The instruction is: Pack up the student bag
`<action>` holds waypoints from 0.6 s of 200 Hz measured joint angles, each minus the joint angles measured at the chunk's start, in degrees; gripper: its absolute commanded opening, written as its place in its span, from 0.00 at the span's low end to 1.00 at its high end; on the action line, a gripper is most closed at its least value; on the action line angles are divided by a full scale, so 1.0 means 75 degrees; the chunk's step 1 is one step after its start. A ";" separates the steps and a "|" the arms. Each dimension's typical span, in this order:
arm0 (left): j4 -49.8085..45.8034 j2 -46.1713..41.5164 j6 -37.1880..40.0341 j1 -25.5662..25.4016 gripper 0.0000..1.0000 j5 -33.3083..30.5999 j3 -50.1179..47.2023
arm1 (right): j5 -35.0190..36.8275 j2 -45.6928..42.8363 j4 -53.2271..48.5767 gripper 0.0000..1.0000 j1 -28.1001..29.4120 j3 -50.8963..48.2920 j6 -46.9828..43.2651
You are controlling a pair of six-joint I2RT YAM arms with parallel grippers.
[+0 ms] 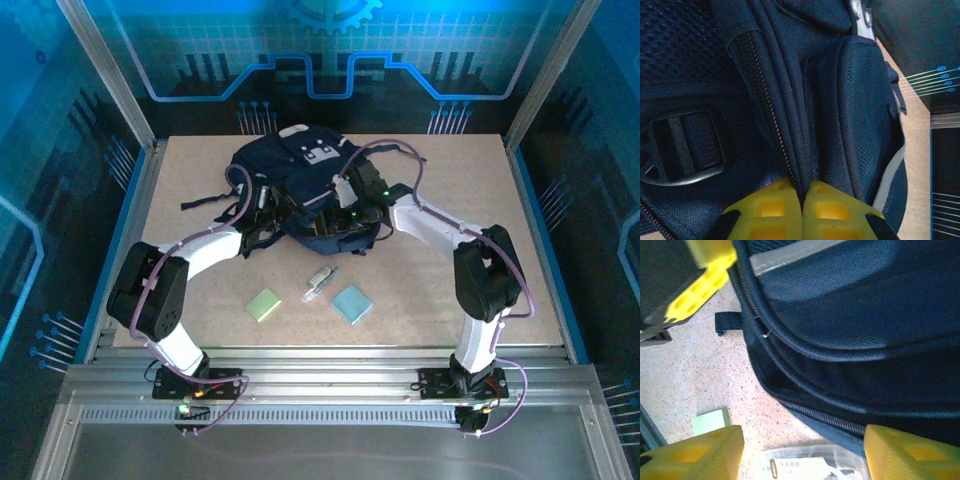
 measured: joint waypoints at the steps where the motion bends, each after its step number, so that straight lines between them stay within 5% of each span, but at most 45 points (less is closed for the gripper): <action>1: 0.0000 -0.0012 -0.0003 0.0000 0.00 0.0000 0.0000 | -0.0006 0.0015 0.0020 0.69 0.0000 0.0000 0.0009; 120: 0.0201 -0.0221 -0.0469 0.0038 0.00 -0.0111 -0.0198 | -0.0723 0.1113 0.1961 0.72 0.0119 -0.0251 0.0647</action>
